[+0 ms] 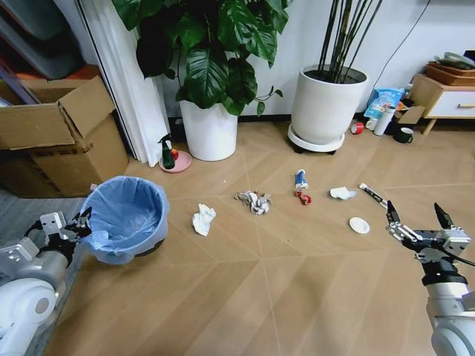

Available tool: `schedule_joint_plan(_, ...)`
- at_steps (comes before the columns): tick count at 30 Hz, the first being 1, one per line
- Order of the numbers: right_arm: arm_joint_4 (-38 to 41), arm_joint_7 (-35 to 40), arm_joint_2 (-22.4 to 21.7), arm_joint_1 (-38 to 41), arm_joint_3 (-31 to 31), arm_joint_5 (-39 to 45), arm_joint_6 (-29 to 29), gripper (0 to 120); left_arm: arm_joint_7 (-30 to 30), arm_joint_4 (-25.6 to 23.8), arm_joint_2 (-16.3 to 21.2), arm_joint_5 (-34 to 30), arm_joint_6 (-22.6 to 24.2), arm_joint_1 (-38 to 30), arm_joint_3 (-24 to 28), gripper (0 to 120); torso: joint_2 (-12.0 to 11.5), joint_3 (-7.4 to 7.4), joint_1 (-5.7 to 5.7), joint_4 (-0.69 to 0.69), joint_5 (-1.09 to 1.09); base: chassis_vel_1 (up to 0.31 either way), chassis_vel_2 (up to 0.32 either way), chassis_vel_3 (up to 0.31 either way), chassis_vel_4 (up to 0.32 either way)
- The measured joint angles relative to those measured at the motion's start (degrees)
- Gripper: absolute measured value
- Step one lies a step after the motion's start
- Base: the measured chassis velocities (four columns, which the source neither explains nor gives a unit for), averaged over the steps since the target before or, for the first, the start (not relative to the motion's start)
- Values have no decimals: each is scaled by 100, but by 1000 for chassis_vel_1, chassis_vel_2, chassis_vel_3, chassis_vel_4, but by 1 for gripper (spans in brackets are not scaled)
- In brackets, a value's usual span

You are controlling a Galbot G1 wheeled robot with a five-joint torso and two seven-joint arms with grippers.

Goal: Pick up the trash bin and place the garbage on the floor into it.

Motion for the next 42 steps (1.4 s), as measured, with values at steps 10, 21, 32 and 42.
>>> schedule_joint_plan(10, -43, -47, -13, 23, -8, -13, 45, 100, -5, 19, -7, -1, 0, -32, 31, 0, 0, 0, 0, 1, 1, -50, 270, 64, -271)
schedule_joint_plan(21, -131, -73, -41, 89, -55, -27, 85, 100, -11, 49, 1, -3, 1, -67, 54, 0, 0, 1, 0, 1, 0, -99, 243, 93, -247)
schedule_joint_plan(32, -359, -83, -92, 173, -240, -168, 156, 100, -12, 74, -23, -3, 5, -76, 73, 0, 0, 0, 1, -1, -1, -145, 186, 152, -176)
schedule_joint_plan(42, -744, 19, -661, 429, -1315, 16, -91, 100, -31, 11, 25, -35, 7, 1, 55, 0, 0, 1, 2, 1, -1, -124, 108, 113, -101)
